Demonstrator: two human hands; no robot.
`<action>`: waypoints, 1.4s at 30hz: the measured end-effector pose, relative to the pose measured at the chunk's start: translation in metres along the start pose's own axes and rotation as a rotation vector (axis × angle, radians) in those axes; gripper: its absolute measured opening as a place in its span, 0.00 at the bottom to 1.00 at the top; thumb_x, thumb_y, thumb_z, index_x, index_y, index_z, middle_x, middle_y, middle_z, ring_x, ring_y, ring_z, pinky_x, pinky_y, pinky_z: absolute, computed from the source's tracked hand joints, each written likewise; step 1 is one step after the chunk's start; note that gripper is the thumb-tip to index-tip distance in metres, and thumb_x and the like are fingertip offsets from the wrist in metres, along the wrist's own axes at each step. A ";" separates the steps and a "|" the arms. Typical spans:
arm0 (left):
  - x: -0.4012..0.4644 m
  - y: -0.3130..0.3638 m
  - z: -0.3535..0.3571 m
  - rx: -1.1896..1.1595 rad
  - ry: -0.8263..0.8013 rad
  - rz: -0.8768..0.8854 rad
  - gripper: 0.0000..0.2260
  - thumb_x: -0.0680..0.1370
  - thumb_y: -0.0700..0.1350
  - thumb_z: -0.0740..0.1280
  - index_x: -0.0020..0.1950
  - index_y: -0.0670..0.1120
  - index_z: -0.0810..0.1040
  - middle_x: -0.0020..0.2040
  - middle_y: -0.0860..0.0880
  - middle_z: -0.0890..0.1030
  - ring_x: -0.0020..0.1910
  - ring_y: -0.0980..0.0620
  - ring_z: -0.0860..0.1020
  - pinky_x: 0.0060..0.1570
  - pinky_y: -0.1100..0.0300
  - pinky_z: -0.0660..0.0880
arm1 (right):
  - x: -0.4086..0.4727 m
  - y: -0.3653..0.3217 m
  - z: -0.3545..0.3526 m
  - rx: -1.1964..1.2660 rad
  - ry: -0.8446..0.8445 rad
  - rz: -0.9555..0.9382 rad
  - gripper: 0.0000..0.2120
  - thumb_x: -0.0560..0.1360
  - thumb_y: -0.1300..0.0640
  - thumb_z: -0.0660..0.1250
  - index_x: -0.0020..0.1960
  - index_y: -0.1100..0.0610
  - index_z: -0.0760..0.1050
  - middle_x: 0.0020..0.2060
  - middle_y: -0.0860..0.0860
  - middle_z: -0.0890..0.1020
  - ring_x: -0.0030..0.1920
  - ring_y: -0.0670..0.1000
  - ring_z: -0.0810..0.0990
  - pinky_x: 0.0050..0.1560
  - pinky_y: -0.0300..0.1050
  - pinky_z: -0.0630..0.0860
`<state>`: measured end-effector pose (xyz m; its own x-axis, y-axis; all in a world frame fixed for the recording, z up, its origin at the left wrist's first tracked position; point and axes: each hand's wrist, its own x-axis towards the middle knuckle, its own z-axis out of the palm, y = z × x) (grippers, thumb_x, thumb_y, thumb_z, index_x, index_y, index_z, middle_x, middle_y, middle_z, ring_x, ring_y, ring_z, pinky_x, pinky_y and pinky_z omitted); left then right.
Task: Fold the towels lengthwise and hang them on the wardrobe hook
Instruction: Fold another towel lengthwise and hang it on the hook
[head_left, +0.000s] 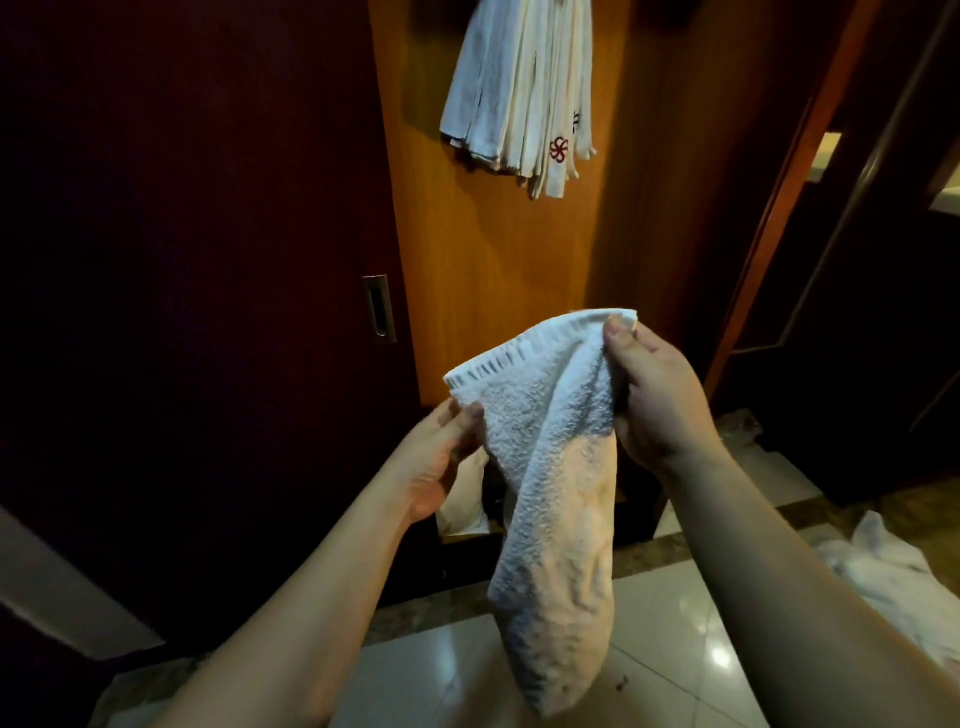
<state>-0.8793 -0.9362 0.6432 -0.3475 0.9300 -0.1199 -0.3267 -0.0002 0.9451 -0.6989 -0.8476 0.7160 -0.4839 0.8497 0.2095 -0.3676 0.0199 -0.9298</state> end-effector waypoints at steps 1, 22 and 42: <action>-0.001 0.001 0.000 -0.023 -0.052 0.025 0.21 0.71 0.52 0.74 0.61 0.46 0.78 0.55 0.48 0.85 0.56 0.49 0.81 0.54 0.59 0.77 | 0.001 -0.002 -0.001 0.025 0.000 -0.005 0.12 0.80 0.52 0.63 0.46 0.56 0.83 0.42 0.57 0.85 0.44 0.55 0.83 0.54 0.56 0.79; -0.030 0.119 0.017 0.413 0.174 0.614 0.08 0.80 0.42 0.67 0.41 0.49 0.81 0.35 0.55 0.82 0.36 0.58 0.78 0.38 0.62 0.73 | 0.013 -0.027 -0.012 -0.162 -0.026 -0.169 0.18 0.70 0.38 0.65 0.49 0.50 0.83 0.45 0.49 0.86 0.47 0.48 0.84 0.49 0.42 0.80; -0.045 0.133 0.033 -0.007 0.004 0.564 0.13 0.75 0.52 0.68 0.51 0.43 0.79 0.43 0.48 0.85 0.41 0.51 0.83 0.42 0.57 0.81 | 0.004 -0.058 0.006 -0.409 0.116 -0.493 0.11 0.82 0.45 0.58 0.47 0.36 0.78 0.42 0.39 0.83 0.46 0.43 0.82 0.49 0.45 0.78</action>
<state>-0.8780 -0.9659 0.7848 -0.4731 0.7838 0.4023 -0.0950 -0.4994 0.8612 -0.6842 -0.8487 0.7722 -0.2382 0.7405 0.6284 -0.1815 0.6017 -0.7778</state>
